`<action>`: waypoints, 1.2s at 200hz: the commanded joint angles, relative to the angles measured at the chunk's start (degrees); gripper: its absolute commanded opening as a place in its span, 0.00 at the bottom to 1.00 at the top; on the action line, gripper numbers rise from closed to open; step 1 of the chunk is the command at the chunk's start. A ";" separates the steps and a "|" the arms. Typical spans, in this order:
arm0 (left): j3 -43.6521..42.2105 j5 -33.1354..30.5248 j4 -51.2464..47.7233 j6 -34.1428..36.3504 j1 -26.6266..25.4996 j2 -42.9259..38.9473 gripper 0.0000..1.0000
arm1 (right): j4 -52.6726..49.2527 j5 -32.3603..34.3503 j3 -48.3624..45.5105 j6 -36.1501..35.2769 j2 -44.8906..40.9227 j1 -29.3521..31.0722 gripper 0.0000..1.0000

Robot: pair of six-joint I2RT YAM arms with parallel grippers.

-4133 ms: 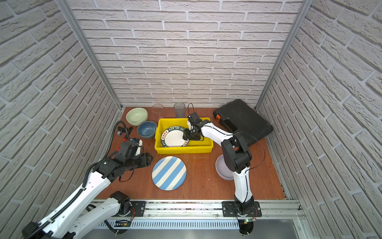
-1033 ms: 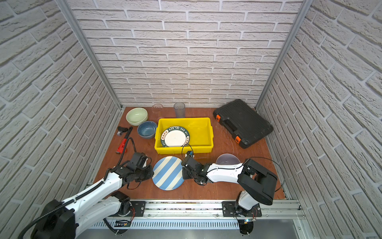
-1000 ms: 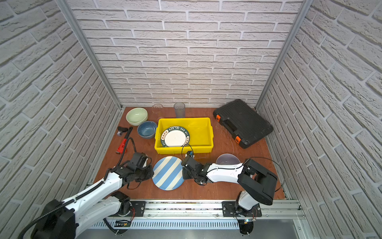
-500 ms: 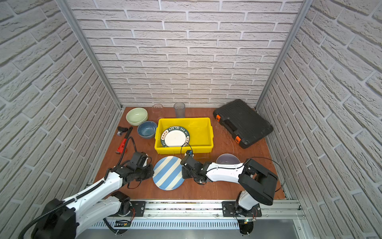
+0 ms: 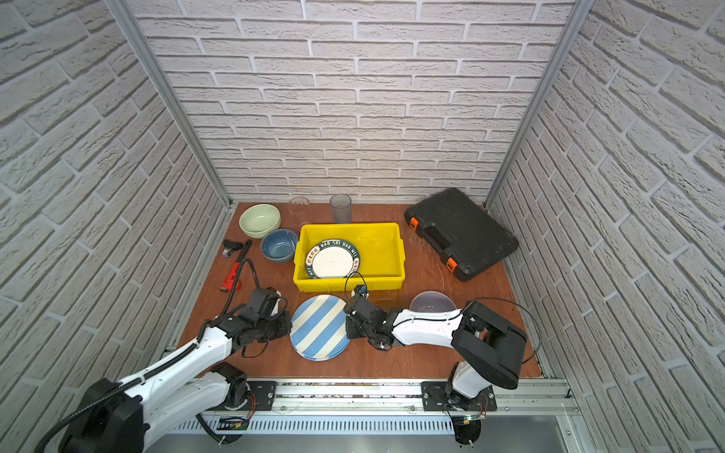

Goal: Place the mixed dishes into the plastic bin
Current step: 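Grip the top blue-striped plate with the right gripper while the left holds the stack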

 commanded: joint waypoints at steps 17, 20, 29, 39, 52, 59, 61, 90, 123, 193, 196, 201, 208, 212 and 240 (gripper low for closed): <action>-2.20 0.44 -0.82 0.85 -0.23 2.24 0.04 | 11.79 -2.80 -4.07 2.29 -2.51 0.37 0.26; -2.19 0.54 -0.74 0.89 -0.23 2.34 0.04 | 12.37 -2.80 -4.32 2.28 -2.71 0.37 0.26; -2.23 0.87 -0.60 1.06 -0.22 2.52 0.04 | 13.78 -2.84 -5.12 2.39 -3.22 0.37 0.26; -2.21 1.18 -0.49 1.23 -0.25 2.95 0.03 | 14.92 -2.80 -5.70 2.27 -3.60 0.37 0.26; -2.20 1.59 -0.30 1.49 -0.29 3.39 0.03 | 15.74 -2.85 -6.03 1.93 -3.97 0.36 0.26; -2.12 1.82 -0.21 1.59 -0.29 3.60 0.03 | 16.34 -2.85 -6.17 1.85 -4.19 0.29 0.26; -2.12 1.85 -0.21 1.59 -0.31 3.69 0.03 | 16.49 -2.88 -6.21 1.76 -4.23 0.40 0.26; -2.12 2.38 0.02 1.77 -0.46 4.19 0.02 | 17.38 -3.15 -6.19 1.07 -4.77 0.34 0.26; -2.03 2.83 0.31 2.04 -0.58 4.30 0.02 | 16.30 -2.98 -5.44 0.75 -4.68 0.33 0.26; -1.85 4.59 2.51 2.62 -1.45 6.39 0.02 | 7.78 -1.11 -2.68 -1.19 -4.64 0.37 0.29; -1.85 4.59 2.59 2.65 -1.45 6.48 0.02 | 7.20 -0.92 -2.48 -1.34 -4.72 0.37 0.29; -1.84 4.67 2.69 2.65 -1.60 6.57 0.02 | 6.31 -0.64 -2.13 -1.52 -4.92 0.37 0.29; -1.77 4.68 2.74 2.65 -1.62 6.65 0.02 | 5.47 -0.37 -1.84 -1.96 -5.24 0.37 0.29; -1.77 4.68 2.78 2.65 -1.63 6.68 0.02 | 5.15 -0.20 -1.68 -2.15 -5.44 0.37 0.29; -1.59 5.02 3.11 2.89 -1.89 6.92 0.02 | 5.07 -0.49 -1.39 -2.98 -6.61 0.37 0.28</action>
